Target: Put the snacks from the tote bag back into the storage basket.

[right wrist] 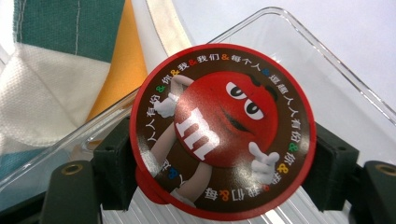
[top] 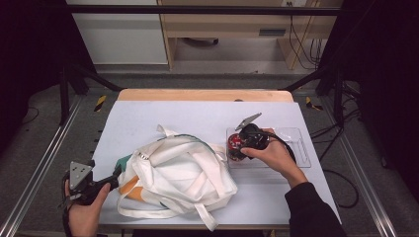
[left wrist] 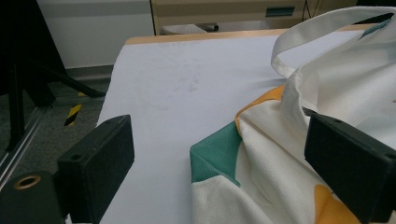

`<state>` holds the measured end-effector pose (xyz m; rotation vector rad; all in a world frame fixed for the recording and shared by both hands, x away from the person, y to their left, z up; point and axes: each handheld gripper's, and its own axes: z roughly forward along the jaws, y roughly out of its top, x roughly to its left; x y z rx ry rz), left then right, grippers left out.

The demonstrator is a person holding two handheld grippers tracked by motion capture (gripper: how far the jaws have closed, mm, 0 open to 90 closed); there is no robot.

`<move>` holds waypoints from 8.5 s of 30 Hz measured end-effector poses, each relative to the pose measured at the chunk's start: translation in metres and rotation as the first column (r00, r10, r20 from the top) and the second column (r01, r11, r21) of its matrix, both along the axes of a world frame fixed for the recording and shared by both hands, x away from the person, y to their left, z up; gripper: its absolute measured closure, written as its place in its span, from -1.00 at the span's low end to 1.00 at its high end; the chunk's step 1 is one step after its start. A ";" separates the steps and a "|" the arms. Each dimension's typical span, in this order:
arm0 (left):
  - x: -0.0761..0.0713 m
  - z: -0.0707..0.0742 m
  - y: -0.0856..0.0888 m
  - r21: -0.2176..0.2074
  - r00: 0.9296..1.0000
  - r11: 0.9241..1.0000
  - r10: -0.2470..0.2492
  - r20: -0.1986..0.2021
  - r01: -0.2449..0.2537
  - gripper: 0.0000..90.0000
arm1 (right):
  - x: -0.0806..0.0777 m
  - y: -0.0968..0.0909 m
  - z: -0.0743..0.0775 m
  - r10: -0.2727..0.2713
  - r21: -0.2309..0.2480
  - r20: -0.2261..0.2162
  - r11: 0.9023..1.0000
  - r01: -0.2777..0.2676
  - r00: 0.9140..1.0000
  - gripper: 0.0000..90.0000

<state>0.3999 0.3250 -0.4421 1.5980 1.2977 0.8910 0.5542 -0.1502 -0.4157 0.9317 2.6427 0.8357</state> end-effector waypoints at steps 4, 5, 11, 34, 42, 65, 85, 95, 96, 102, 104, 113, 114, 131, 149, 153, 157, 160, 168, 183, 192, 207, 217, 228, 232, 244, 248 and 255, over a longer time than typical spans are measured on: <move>0.000 0.000 0.000 0.000 1.000 1.000 0.001 0.001 -0.001 -0.81 | 0.000 0.000 -0.001 0.002 -0.005 -0.003 1.000 -0.002 1.000 -0.43; 0.000 0.000 0.000 0.001 1.000 1.000 0.000 0.000 0.000 -0.81 | 0.000 0.000 -0.002 0.000 -0.007 -0.003 1.000 0.000 1.000 -0.42; 0.000 0.000 0.000 0.001 1.000 1.000 0.000 0.000 0.000 -0.81 | 0.001 0.001 -0.004 0.004 -0.015 -0.009 1.000 -0.004 1.000 -0.42; 0.000 0.000 0.000 0.001 1.000 1.000 -0.002 -0.001 0.002 -0.81 | 0.001 0.002 -0.007 0.002 -0.022 -0.023 1.000 -0.002 1.000 -0.43; 0.000 0.000 -0.001 0.001 1.000 1.000 -0.002 -0.001 0.002 -0.81 | 0.002 0.003 -0.008 0.007 -0.032 -0.029 0.999 -0.008 1.000 -0.43; 0.000 0.000 0.000 0.001 1.000 1.000 -0.001 -0.002 0.001 -0.81 | 0.001 0.002 -0.006 -0.008 -0.027 -0.036 1.000 0.007 0.999 -0.47; 0.000 0.000 -0.001 0.003 1.000 1.000 -0.002 -0.006 0.002 -0.81 | -0.004 -0.001 -0.002 0.022 -0.066 -0.038 0.997 -0.025 0.999 -0.73; 0.000 0.000 -0.001 0.003 1.000 1.000 -0.003 -0.005 0.003 -0.81 | -0.007 -0.002 0.004 0.012 -0.075 -0.039 0.997 -0.015 0.999 -0.79; 0.000 0.000 -0.001 0.004 1.000 1.000 -0.003 -0.006 0.003 -0.81 | -0.008 -0.003 0.004 0.010 -0.074 -0.039 0.997 -0.013 0.999 -0.80; 0.000 0.000 -0.001 0.003 1.000 1.000 -0.003 -0.006 0.003 -0.81 | -0.012 -0.006 0.008 0.008 -0.077 -0.032 0.997 -0.011 0.999 -0.83; 0.000 0.000 -0.001 0.003 1.000 1.000 -0.003 -0.006 0.003 -0.81 | -0.013 -0.007 0.009 0.007 -0.073 -0.026 0.997 -0.009 1.000 -0.84; 0.000 0.000 -0.001 0.002 1.000 1.000 -0.003 -0.005 0.003 -0.81 | -0.022 -0.011 0.020 0.001 -0.075 0.004 0.997 -0.001 1.000 -0.85; 0.000 0.000 -0.001 0.003 1.000 1.000 -0.003 -0.005 0.003 -0.81 | -0.022 -0.012 0.021 0.004 -0.069 0.012 0.998 -0.003 1.000 -0.85; 0.000 0.000 -0.001 0.001 1.000 1.000 -0.002 -0.003 0.003 -0.81 | -0.035 -0.024 0.034 -0.040 -0.042 0.056 0.998 0.042 0.998 -0.85; 0.000 0.000 -0.001 0.000 1.000 1.000 -0.002 -0.002 0.002 -0.81 | -0.055 -0.018 0.049 -0.120 0.059 0.110 0.992 0.114 0.987 -0.84; 0.000 0.000 -0.001 0.000 1.000 1.000 -0.002 -0.001 0.002 -0.81 | -0.061 -0.014 0.051 -0.149 0.085 0.120 0.987 0.139 0.982 -0.84; 0.000 0.000 -0.001 -0.001 1.000 1.000 -0.001 -0.001 0.001 -0.81 | -0.066 -0.008 0.051 -0.169 0.102 0.143 0.982 0.156 0.975 -0.85; -0.001 0.000 -0.001 -0.001 1.000 1.000 -0.001 -0.001 0.001 -0.81 | -0.069 -0.003 0.051 -0.180 0.093 0.166 0.982 0.167 0.969 -0.85; -0.001 0.000 -0.001 -0.002 1.000 1.000 -0.002 -0.001 0.002 -0.81 | -0.079 0.003 0.056 -0.263 0.148 0.205 0.960 0.236 0.943 -0.86; -0.001 0.001 0.000 -0.003 1.000 1.000 -0.002 0.002 0.002 -0.81 | -0.086 0.002 0.068 -0.439 0.275 0.252 0.887 0.371 0.863 -0.86; 0.000 0.001 0.002 -0.009 1.000 1.000 0.001 0.007 -0.001 -0.81 | -0.091 -0.013 0.070 -0.473 0.306 0.248 0.866 0.394 0.845 -0.86; -0.001 0.003 0.008 -0.033 1.000 0.999 0.018 0.025 -0.017 -0.83 | -0.095 -0.054 0.067 -0.536 0.314 0.251 0.832 0.456 0.806 -0.85; -0.001 0.004 0.008 -0.035 0.999 0.999 0.020 0.025 -0.019 -0.83 | -0.097 -0.076 0.069 -0.573 0.327 0.251 0.809 0.489 0.780 -0.85; -0.001 0.003 0.008 -0.035 1.000 0.999 0.020 0.023 -0.019 -0.83 | -0.099 -0.102 0.067 -0.594 0.340 0.248 0.793 0.506 0.765 -0.85; -0.001 0.003 0.008 -0.033 1.000 0.999 0.019 0.023 -0.018 -0.83 | -0.098 -0.112 0.062 -0.608 0.342 0.241 0.783 0.520 0.757 -0.85; -0.001 0.003 0.008 -0.032 1.000 0.999 0.017 0.021 -0.017 -0.83 | -0.096 -0.148 0.042 -0.645 0.324 0.203 0.754 0.571 0.737 -0.85; -0.001 0.003 0.008 -0.033 1.000 0.999 0.018 0.021 -0.018 -0.83 | -0.097 -0.158 0.034 -0.653 0.323 0.185 0.747 0.582 0.735 -0.84; -0.001 0.003 0.009 -0.033 1.000 0.999 0.020 0.021 -0.020 -0.83 | -0.100 -0.168 0.025 -0.637 0.327 0.164 0.756 0.568 0.753 -0.84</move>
